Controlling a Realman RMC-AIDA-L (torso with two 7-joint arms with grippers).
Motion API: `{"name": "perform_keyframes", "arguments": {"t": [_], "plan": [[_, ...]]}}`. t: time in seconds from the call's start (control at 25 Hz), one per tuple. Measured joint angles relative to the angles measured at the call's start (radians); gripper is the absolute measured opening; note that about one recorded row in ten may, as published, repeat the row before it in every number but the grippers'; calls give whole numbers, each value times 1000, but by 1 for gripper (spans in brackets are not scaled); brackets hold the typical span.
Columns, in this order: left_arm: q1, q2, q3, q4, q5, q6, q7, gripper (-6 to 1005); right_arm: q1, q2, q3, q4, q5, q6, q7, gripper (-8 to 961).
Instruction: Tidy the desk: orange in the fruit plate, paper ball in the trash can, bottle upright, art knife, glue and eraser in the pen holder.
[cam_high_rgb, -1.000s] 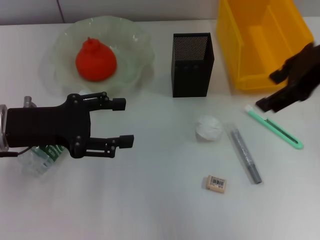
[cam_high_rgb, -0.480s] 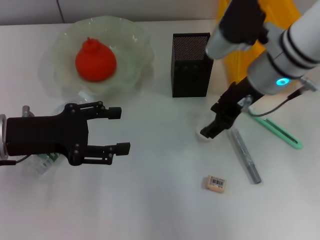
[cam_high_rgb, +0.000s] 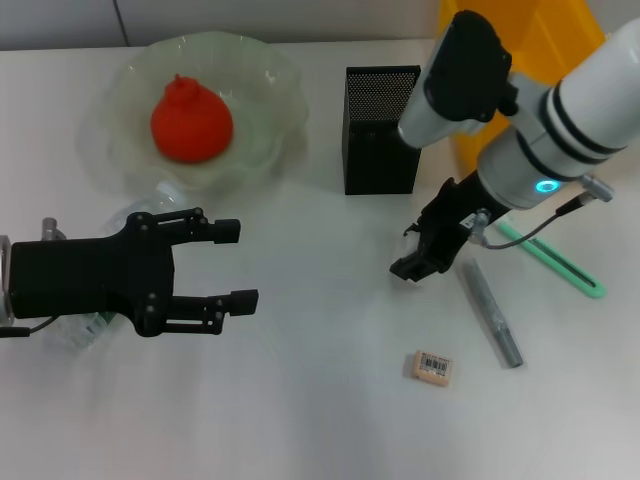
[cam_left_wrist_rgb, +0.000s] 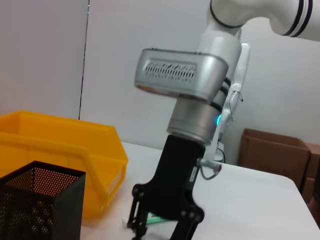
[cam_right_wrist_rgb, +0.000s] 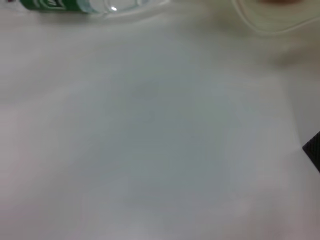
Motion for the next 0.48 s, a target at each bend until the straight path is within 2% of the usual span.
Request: {"name": "perform_keyframes", "arguments": {"t": [0.16, 0.36, 0.48], "plan": [[2, 1, -2, 0, -2, 5, -3, 833, -60, -2, 85, -185, -29, -127, 6, 517], [4, 7, -27, 0, -7, 10, -26, 834, -133, -3, 357, -563, -80, -318, 43, 441], [2, 7, -51, 0, -6, 9, -36, 834, -156, -4, 484, -678, -99, -295, 79, 462]]}}
